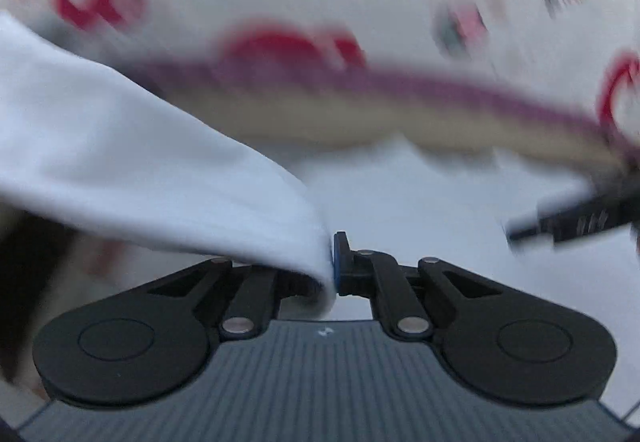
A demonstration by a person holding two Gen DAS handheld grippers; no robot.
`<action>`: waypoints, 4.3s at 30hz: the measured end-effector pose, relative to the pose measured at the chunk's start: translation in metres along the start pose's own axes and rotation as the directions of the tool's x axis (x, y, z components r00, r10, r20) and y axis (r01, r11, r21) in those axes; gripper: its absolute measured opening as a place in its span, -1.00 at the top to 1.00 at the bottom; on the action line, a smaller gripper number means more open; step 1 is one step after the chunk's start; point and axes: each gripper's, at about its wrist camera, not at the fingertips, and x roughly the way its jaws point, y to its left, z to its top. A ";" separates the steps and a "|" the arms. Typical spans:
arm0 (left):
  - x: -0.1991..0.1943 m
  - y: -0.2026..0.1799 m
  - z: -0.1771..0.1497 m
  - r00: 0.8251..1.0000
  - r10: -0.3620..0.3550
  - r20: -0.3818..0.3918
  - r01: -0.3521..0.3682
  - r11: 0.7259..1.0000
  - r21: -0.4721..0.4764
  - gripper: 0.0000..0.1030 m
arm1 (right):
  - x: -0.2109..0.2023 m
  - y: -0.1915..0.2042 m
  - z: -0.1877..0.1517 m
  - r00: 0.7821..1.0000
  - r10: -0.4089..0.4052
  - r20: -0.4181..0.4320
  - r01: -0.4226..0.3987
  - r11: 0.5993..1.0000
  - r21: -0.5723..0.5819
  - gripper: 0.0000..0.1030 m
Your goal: Fold clothes
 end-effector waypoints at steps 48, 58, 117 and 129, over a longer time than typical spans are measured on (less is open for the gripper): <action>0.003 0.053 -0.033 0.984 -0.157 -0.089 0.131 0.960 -0.249 0.10 | -0.031 -0.003 -0.011 0.956 -0.285 0.074 0.291 0.952 -0.091 0.25; 0.036 0.007 -0.035 0.997 0.012 -0.073 -0.002 0.992 0.127 -0.01 | -0.024 0.086 -0.061 0.975 -0.056 0.213 0.200 0.636 -0.746 -0.10; 0.002 -0.008 -0.022 0.996 -0.086 -0.028 0.091 0.961 0.262 -0.08 | -0.058 -0.195 -0.075 0.952 -0.304 -0.035 0.292 0.869 0.399 -0.19; 0.042 0.000 -0.013 0.995 0.035 -0.091 -0.022 0.991 0.134 0.74 | -0.077 -0.217 -0.119 0.989 -0.084 0.122 -0.005 0.803 0.597 0.85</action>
